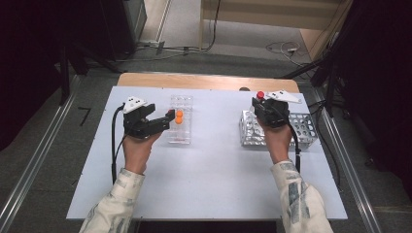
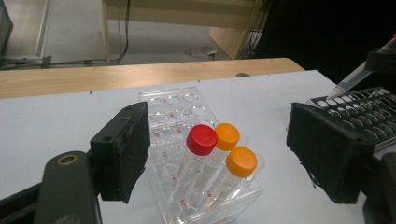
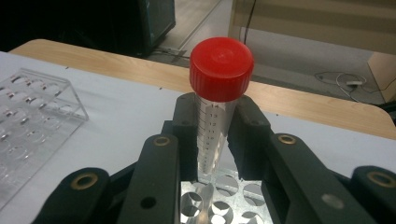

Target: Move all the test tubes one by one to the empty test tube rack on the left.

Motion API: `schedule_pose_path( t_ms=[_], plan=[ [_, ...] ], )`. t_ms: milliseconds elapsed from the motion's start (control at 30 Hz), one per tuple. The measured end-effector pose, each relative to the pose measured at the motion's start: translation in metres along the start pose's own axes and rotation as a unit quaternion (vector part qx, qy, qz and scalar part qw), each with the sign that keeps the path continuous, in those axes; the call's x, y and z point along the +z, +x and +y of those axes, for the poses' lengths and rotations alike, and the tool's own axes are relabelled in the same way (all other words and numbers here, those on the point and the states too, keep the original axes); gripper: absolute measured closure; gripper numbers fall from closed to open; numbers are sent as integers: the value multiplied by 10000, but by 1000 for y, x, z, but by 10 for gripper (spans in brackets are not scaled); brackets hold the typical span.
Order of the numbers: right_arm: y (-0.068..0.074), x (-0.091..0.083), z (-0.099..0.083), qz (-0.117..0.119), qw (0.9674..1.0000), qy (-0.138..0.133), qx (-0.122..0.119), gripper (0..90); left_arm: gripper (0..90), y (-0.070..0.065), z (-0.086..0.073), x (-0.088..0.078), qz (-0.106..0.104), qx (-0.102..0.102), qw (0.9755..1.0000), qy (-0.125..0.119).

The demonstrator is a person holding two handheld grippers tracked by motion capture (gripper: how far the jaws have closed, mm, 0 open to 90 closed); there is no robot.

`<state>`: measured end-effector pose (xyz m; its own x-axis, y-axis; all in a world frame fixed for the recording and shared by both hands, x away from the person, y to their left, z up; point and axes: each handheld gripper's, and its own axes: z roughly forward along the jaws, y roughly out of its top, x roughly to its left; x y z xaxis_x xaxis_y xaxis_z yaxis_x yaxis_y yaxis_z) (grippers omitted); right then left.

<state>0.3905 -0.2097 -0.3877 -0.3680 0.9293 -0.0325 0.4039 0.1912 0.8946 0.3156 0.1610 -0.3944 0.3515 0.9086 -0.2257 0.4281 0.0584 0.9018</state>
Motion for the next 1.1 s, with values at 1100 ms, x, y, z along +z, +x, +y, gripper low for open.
schedule_pose_path(
  t_ms=[1100],
  plan=[
    [98,-19,-30,1749,9812,309,-756,707,210,-43,-2,4,-687,519,9962,161]
  ],
)
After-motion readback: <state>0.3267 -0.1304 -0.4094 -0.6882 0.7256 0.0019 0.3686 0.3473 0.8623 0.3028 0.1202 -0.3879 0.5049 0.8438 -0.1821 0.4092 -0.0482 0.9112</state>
